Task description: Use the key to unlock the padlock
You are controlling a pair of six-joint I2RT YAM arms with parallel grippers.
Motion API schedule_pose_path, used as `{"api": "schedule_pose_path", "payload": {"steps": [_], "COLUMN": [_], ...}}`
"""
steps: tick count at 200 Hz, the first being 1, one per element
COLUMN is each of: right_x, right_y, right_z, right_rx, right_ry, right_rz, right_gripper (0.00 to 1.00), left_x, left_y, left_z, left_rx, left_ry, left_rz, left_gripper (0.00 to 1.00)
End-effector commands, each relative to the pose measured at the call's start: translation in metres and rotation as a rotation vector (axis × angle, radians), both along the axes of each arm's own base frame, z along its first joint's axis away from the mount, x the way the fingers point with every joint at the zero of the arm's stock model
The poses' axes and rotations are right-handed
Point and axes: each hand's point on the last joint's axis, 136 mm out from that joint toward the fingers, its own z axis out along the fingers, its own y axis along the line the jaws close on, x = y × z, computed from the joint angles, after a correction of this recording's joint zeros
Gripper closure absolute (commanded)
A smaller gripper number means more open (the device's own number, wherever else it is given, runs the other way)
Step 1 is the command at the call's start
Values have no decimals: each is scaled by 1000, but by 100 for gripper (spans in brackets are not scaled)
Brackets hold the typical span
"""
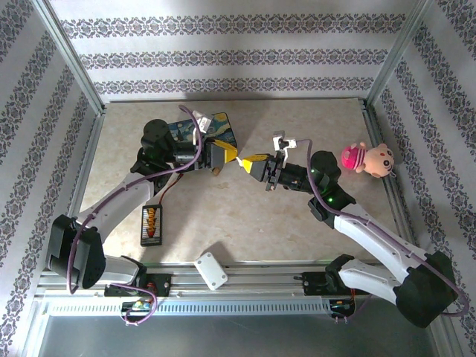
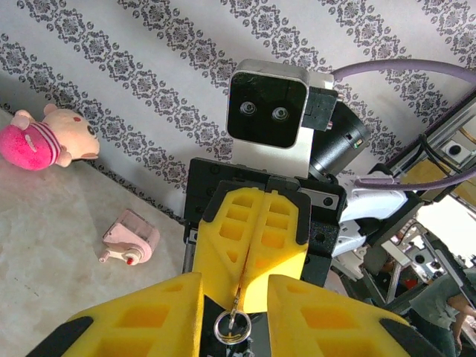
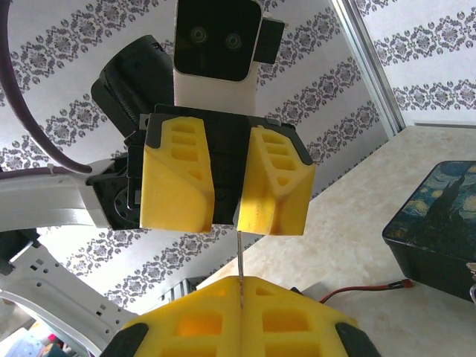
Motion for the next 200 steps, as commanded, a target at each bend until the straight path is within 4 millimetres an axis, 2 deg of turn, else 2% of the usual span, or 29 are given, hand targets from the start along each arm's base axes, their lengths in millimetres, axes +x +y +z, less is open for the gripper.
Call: {"api": "schedule_pose_path", "payload": {"steps": [1,41,140,164,177,198,200], "right_x": [-3,-3,-2,-2,-2,-1,-1], "right_y": [1,1,4,3,3,2,2], "right_z": [11,12,9,9,9,8,8], "right_rx": [31,34,35,37,38,38,39], "right_ry": [-34,-37,-22,-22,-24,-20,-20], "right_rz": [7,6,14,11,7,1,0], "right_gripper": [100,100,100,100,100,100,98], "left_x": [-4,-5,-7,-7,-7,-8,-7], "left_y": [2,2,3,2,3,3,3], "left_z": [5,2,11,12,12,14,14], "left_rx": [-13,9,-15,-19,-18,-21,-21], "left_ry": [-45,-46,-62,-62,-62,-63,-61], "left_rz": [-20,-11,-16,-19,-20,-16,-14], "left_gripper": [74,80,83,91,100,100,100]}}
